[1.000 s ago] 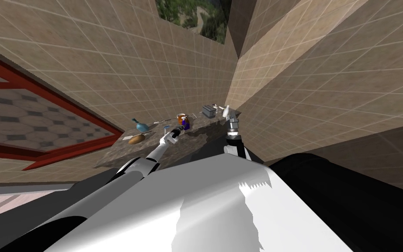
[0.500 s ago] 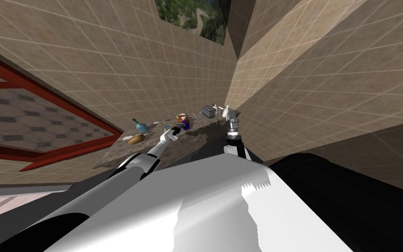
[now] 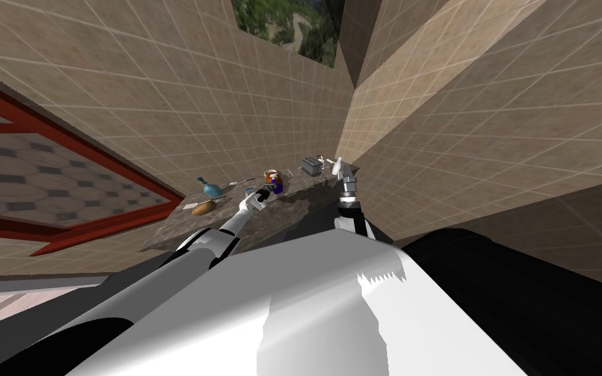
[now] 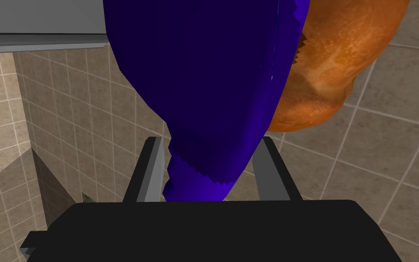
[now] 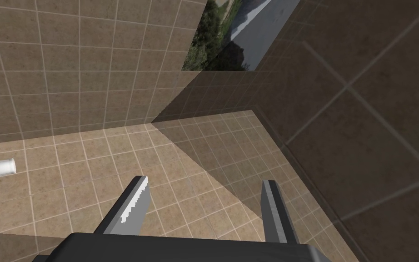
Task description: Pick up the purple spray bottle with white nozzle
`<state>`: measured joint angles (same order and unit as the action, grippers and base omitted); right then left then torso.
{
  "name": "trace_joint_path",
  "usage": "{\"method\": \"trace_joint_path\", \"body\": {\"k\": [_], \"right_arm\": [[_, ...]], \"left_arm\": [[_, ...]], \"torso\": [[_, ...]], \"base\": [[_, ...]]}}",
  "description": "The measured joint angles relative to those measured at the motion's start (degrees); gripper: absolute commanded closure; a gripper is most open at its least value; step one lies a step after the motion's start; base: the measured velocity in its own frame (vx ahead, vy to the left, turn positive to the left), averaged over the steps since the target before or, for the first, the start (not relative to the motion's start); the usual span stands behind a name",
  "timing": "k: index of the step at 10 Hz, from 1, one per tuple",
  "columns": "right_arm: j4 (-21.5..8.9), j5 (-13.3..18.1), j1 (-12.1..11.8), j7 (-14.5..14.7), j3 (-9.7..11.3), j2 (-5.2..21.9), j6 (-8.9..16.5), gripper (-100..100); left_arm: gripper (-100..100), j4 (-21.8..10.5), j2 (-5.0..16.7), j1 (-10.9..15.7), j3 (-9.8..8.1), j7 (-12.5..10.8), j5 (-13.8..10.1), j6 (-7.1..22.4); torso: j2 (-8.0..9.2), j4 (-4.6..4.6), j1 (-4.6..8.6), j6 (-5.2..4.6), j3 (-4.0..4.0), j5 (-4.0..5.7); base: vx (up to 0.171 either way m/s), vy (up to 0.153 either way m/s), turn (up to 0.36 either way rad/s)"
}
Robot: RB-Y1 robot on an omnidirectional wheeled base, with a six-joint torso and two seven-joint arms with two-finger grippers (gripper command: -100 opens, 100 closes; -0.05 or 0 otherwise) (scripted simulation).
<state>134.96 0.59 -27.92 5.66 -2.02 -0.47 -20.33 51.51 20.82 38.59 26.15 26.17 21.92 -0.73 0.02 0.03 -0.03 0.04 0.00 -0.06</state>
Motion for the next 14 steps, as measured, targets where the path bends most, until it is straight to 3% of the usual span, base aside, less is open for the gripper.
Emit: {"method": "trace_joint_path", "body": {"k": [2, 4, 5, 6, 8, 9, 11, 13, 14], "right_arm": [[0.00, 0.00, 0.00, 0.00, 0.01, 0.00, 0.00, 0], [0.00, 0.00, 0.00, 0.00, 0.00, 0.00, 0.00, 0], [0.00, 0.00, 0.01, 0.00, 0.01, 0.00, 0.00, 0], [0.00, 0.00, 0.00, 0.00, 0.00, 0.00, 0.00, 0], [0.00, 0.00, 0.00, 0.00, 0.00, 0.00, 0.00, 0], [0.00, 0.00, 0.00, 0.00, 0.00, 0.00, 0.00, 0], [0.00, 0.00, 0.00, 0.00, 0.00, 0.00, 0.00, 0], [0.00, 0.00, 0.00, 0.00, 0.00, 0.00, 0.00, 0], [0.00, 0.00, 0.01, 0.00, 0.01, 0.00, 0.00, 0]], "left_arm": [[100, 0.11, 0.50, -1.63, -3.64, -0.52, 0.73, -1.10], [100, 3.40, 1.15, -4.46, -4.27, -0.91, 0.67, -0.32], [100, 3.33, 1.83, -5.31, -6.30, -1.23, 1.05, -0.78], [100, 4.84, 2.99, -6.86, -7.17, -1.86, 0.94, -0.69], [100, 8.58, 3.35, -10.10, -7.75, -2.17, 1.00, 0.01], [100, 8.95, 3.39, -10.96, -7.98, -2.08, 1.02, -0.26], [100, 12.64, 5.36, -14.39, -10.34, -3.27, 1.12, 0.41], [100, 14.72, 5.42, -17.52, -11.24, -3.33, 1.32, 0.02], [100, 15.43, 6.33, -19.13, -13.13, -3.74, 1.66, -0.43]], "torso": [[-0.12, 0.01, 0.18, -0.05, 0.06, -0.01], [-0.01, 0.23, -0.05, 0.08, 0.12, -0.11], [-0.09, 0.25, 0.02, -0.04, 0.17, -0.11], [-0.09, 0.28, 0.03, 0.07, 0.18, -0.11], [0.04, 0.53, -0.12, 0.14, 0.24, -0.23], [0.08, 0.77, -0.17, 0.17, 0.34, -0.32], [-0.02, 0.80, 0.00, 0.14, 0.41, -0.29], [0.02, 1.07, -0.21, 0.31, 0.52, -0.41], [-0.11, 1.11, -0.21, 0.23, 0.61, -0.43]], "base": [[0.031, -0.035, -0.095], [0.023, -0.020, -0.147], [0.027, -0.038, -0.201], [0.017, -0.021, 0.029], [0.011, 0.002, 0.017], [0.015, -0.033, -0.378], [0.020, -0.032, -0.062], [0.025, -0.024, -0.133], [0.030, -0.031, -0.185]]}}
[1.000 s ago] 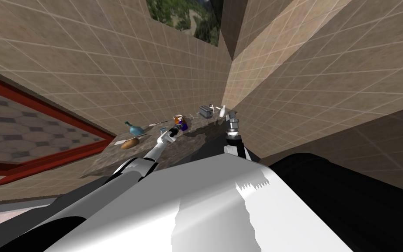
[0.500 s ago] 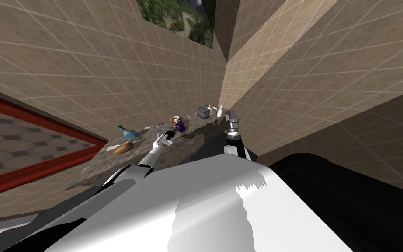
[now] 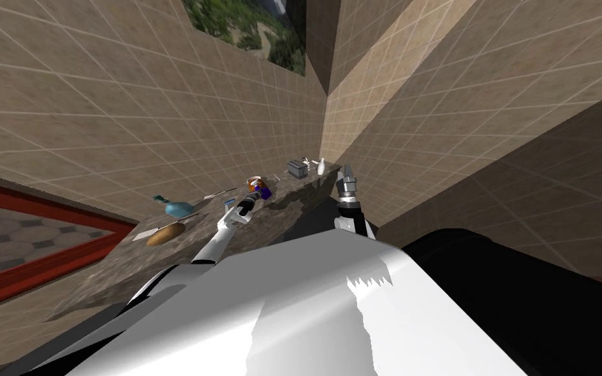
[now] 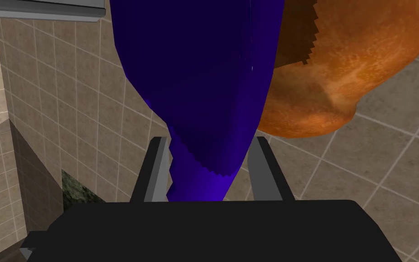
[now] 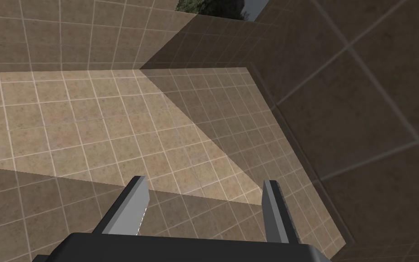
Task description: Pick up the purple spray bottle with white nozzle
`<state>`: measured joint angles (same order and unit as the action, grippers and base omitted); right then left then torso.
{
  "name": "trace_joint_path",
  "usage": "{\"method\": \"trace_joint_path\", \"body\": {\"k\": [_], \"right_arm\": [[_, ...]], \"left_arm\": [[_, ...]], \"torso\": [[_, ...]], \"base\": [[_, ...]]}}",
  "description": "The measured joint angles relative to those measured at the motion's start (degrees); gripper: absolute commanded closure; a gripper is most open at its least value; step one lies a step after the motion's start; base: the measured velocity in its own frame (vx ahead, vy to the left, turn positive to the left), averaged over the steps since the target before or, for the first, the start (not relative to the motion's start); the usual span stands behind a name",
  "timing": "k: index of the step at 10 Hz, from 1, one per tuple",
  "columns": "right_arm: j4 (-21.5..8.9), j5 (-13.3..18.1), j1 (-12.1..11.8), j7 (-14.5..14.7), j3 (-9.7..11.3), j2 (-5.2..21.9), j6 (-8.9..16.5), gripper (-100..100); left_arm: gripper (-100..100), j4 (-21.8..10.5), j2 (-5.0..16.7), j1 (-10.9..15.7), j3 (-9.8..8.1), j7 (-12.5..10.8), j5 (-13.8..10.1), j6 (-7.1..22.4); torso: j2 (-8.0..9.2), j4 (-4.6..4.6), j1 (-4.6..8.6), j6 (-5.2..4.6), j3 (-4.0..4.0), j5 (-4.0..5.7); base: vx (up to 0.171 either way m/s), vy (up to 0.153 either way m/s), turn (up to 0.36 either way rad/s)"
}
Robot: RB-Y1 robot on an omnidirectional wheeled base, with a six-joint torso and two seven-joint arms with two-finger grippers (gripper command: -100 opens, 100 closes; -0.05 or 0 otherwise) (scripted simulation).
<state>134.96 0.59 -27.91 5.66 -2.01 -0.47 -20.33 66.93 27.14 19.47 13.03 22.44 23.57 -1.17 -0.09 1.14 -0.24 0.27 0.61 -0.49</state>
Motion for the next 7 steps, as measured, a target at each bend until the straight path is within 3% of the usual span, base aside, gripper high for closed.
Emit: {"method": "trace_joint_path", "body": {"k": [1, 2, 3, 5, 7], "right_arm": [[0.00, 0.00, -0.01, 0.00, -0.01, 0.00, 0.00, 0], [0.00, 0.00, -0.01, 0.00, -0.01, 0.00, 0.00, 0], [0.00, 0.00, -0.01, 0.00, -0.01, 0.00, 0.00, 0], [0.00, 0.00, -0.01, 0.00, -0.01, 0.00, 0.00, 0], [0.00, 0.00, -0.01, 0.00, -0.01, 0.00, 0.00, 0]], "left_arm": [[100, 1.83, 0.18, -2.02, -1.38, -0.20, 0.36, 0.29], [100, 3.61, 0.54, -3.68, -1.50, -0.45, 0.26, 0.76], [100, 4.27, 0.96, -5.08, -1.76, -0.66, 0.11, 0.39], [100, 7.67, 2.60, -8.99, -4.70, -1.61, 0.51, 0.77], [100, 8.66, 2.60, -11.28, -5.15, -1.73, 0.60, 0.57]], "torso": [[-0.02, 0.04, 0.00, 0.04, 0.03, -0.01], [0.02, 0.04, -0.07, 0.10, 0.01, -0.01], [0.07, 0.25, -0.22, 0.25, 0.09, -0.12], [-0.06, 0.30, -0.24, 0.23, 0.18, -0.13], [-0.03, 0.40, -0.35, 0.30, 0.22, -0.19]], "base": [[0.012, -0.014, -0.009], [0.012, -0.004, 0.002], [0.031, -0.030, -0.307], [0.026, -0.021, -0.075], [0.002, -0.006, 0.014]]}}
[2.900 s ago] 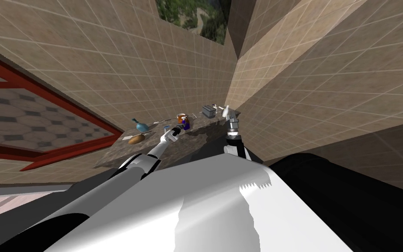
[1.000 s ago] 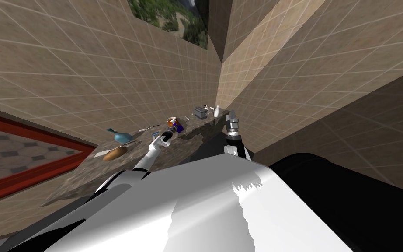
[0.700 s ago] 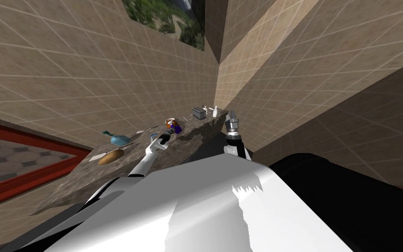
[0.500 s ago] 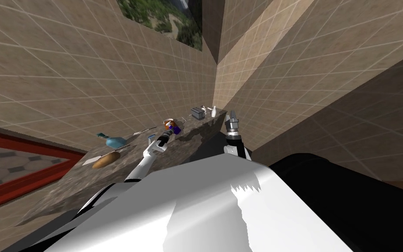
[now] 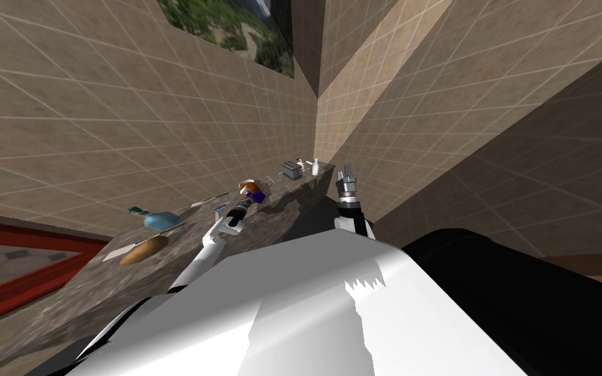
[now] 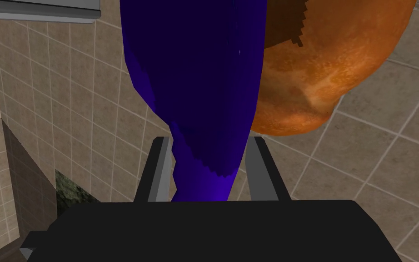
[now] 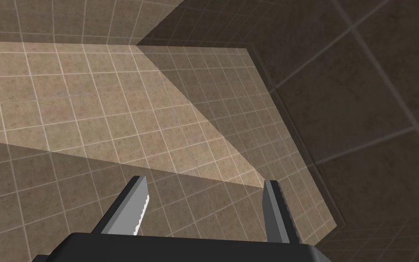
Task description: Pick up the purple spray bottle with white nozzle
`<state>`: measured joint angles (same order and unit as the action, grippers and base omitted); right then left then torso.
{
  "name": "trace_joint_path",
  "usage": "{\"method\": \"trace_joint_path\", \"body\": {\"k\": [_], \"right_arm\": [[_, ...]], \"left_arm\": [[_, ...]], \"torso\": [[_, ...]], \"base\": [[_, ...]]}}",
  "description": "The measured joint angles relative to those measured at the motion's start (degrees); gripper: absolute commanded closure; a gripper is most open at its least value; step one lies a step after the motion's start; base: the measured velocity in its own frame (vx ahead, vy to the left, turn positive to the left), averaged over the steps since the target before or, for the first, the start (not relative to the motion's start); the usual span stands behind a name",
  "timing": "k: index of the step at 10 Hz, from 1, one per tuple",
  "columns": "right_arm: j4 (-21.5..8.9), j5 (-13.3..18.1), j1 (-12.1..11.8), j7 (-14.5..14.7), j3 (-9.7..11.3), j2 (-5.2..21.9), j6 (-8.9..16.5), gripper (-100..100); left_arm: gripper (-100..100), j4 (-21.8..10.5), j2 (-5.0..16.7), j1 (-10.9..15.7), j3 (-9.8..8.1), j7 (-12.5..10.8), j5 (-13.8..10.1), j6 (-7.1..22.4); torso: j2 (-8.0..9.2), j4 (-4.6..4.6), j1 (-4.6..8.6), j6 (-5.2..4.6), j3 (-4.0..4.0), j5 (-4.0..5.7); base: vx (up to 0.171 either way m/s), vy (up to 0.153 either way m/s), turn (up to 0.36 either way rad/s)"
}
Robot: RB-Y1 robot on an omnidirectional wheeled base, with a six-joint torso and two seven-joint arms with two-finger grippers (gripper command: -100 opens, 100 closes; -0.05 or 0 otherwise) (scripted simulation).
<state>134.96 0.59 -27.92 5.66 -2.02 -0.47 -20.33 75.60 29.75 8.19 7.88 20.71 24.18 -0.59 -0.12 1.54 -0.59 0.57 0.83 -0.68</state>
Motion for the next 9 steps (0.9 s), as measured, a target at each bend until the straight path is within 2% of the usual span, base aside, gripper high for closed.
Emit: {"method": "trace_joint_path", "body": {"k": [1, 3, 4, 5, 7, 8, 9], "right_arm": [[0.00, 0.00, 0.00, 0.00, 0.00, 0.00, 0.00, 0], [0.00, 0.00, 0.00, 0.00, 0.00, 0.00, 0.00, 0], [0.00, 0.00, -0.01, 0.00, 0.00, 0.00, 0.00, 0], [0.00, 0.00, 0.00, 0.00, 0.00, 0.00, 0.00, 0], [0.00, 0.00, 0.00, 0.00, 0.00, 0.00, 0.00, 0], [0.00, 0.00, -0.01, 0.00, -0.01, 0.00, 0.00, 0], [0.00, 0.00, -0.01, 0.00, -0.01, 0.00, 0.00, 0]], "left_arm": [[100, 0.85, 0.27, -1.05, 0.00, -0.11, -0.09, 0.18], [100, 5.00, 2.65, -4.90, -2.41, -1.38, -0.10, 1.27], [100, 6.17, 2.41, -6.49, -3.07, -1.44, 0.15, 1.10], [100, 5.74, 1.89, -7.39, -3.52, -1.17, 0.47, 0.39], [100, 8.73, 3.99, -11.38, -6.44, -2.16, 0.66, 0.64], [100, 10.82, 4.27, -13.31, -6.80, -2.44, 0.63, 1.02], [100, 11.80, 4.31, -14.48, -6.84, -2.48, 0.64, 1.16]], "torso": [[-0.04, 0.10, -0.09, 0.02, 0.07, -0.06], [-0.20, 0.08, 0.00, -0.02, 0.14, -0.01], [-0.18, 0.13, -0.07, 0.05, 0.15, -0.05], [-0.16, 0.14, -0.12, 0.04, 0.15, -0.07], [-0.27, 0.06, -0.03, -0.02, 0.16, 0.02], [-0.22, 0.09, -0.05, 0.04, 0.15, 0.00], [-0.17, 0.09, -0.08, 0.03, 0.13, -0.01]], "base": [[0.029, -0.037, -0.328], [0.032, -0.019, -0.081], [0.005, -0.005, 0.030], [0.026, -0.035, -0.306], [0.034, -0.017, -0.102], [0.007, -0.005, 0.048], [0.027, -0.035, -0.272]]}}
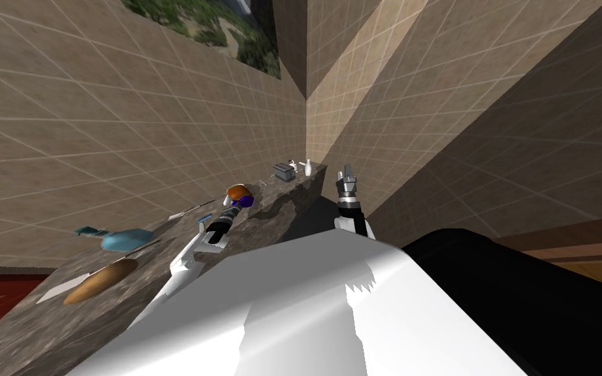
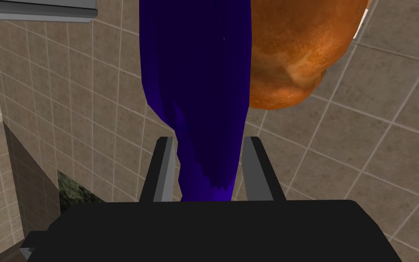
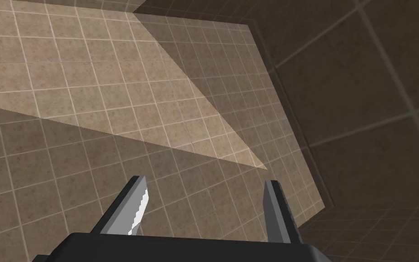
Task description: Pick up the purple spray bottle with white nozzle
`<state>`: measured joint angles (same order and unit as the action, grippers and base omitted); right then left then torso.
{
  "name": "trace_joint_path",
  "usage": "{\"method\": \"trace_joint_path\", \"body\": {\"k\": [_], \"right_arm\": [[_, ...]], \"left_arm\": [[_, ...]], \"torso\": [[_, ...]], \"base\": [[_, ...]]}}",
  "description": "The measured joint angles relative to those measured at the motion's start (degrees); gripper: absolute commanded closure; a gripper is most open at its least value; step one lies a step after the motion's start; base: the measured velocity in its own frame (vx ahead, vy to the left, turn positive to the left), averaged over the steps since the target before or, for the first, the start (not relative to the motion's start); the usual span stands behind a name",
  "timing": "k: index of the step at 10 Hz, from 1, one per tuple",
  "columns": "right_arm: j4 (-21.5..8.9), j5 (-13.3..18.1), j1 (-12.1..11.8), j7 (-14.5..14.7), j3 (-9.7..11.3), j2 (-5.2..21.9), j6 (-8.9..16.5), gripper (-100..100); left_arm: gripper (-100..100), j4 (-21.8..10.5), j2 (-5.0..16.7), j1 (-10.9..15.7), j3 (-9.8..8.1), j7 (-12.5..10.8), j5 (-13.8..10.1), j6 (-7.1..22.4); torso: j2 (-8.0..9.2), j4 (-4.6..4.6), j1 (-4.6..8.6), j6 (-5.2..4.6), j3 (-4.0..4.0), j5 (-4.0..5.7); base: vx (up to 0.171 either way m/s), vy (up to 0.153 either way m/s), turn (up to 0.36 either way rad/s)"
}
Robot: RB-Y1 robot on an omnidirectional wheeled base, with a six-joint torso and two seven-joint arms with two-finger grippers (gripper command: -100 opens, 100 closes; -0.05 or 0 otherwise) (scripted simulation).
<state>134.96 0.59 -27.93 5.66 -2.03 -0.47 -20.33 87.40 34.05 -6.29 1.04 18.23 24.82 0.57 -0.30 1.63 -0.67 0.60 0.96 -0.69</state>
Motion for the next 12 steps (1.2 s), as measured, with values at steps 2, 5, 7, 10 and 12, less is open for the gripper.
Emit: {"method": "trace_joint_path", "body": {"k": [2, 5, 7, 10, 12], "right_arm": [[0.00, 0.00, 0.00, 0.00, 0.00, 0.00, 0.00, 0], [0.00, 0.00, 0.01, 0.00, 0.01, 0.00, 0.00, 0], [0.00, 0.00, -0.01, 0.00, 0.00, 0.00, 0.00, 0], [0.00, 0.00, 0.00, 0.00, 0.00, 0.00, 0.00, 0], [0.00, 0.00, 0.00, 0.00, 0.00, 0.00, 0.00, 0]], "left_arm": [[100, 2.90, 1.63, -3.56, -2.94, -0.89, 0.40, 0.04], [100, 6.87, 2.75, -7.88, -4.70, -1.52, 0.78, 0.73], [100, 10.69, 4.14, -11.28, -6.69, -2.37, 0.67, 1.00], [100, 15.10, 5.41, -16.80, -9.63, -3.09, 1.29, 0.98], [100, 17.06, 5.96, -19.91, -10.40, -3.35, 1.23, 1.13]], "torso": [[-0.10, -0.03, 0.14, -0.09, 0.03, 0.06], [-0.09, -0.07, 0.12, -0.18, 0.00, 0.08], [-0.03, -0.03, 0.13, -0.01, 0.00, 0.06], [-0.08, -0.08, 0.19, -0.10, 0.00, 0.10], [0.06, -0.03, 0.02, -0.01, -0.04, 0.00]], "base": [[0.036, -0.019, -0.117], [0.028, -0.018, -0.159], [0.017, -0.008, 0.021], [0.032, -0.021, -0.168], [0.004, -0.002, 0.035]]}}
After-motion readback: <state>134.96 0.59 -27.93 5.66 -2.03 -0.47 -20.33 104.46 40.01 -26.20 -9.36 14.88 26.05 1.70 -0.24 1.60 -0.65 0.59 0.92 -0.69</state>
